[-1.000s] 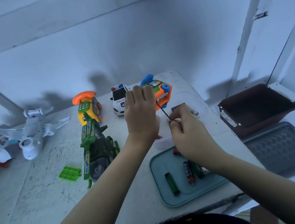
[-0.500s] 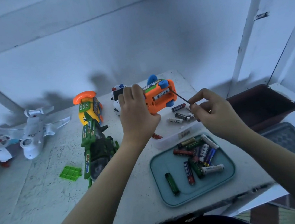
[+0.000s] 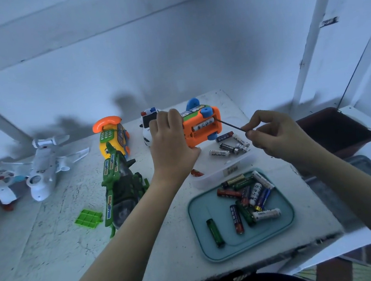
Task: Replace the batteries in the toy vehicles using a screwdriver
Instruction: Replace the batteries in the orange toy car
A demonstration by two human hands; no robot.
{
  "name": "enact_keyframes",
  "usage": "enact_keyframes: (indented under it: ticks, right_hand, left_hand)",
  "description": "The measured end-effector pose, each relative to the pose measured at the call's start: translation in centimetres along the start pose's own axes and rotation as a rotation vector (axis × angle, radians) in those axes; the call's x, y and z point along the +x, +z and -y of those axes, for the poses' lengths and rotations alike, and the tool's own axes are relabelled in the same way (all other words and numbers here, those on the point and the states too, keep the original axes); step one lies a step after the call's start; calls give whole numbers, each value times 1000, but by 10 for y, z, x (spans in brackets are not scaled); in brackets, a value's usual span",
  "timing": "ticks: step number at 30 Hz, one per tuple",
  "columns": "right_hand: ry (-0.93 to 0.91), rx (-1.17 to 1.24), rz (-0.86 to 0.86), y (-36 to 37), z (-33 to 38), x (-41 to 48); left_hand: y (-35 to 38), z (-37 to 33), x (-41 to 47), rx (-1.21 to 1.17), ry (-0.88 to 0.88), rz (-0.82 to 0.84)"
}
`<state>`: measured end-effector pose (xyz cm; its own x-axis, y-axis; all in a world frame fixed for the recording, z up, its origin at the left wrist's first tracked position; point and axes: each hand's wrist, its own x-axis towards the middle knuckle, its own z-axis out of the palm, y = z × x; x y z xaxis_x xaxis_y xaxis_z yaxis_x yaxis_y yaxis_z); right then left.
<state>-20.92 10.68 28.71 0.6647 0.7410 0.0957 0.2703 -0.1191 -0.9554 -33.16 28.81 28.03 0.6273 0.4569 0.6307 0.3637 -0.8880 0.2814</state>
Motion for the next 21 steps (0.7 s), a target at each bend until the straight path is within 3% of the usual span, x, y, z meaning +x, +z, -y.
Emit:
enact_keyframes:
  ticks: [4, 10, 21]
  right_hand:
    - [-14, -68, 54, -1, -2, -3]
    - [-47, -51, -64, -1, -2, -5]
    - [-16, -114, -64, 4, 5, 1]
  left_hand:
    - [3, -2, 1, 40, 32, -32]
    - [7, 0, 1, 44, 50, -52]
    - [2, 3, 4, -5, 57, -43]
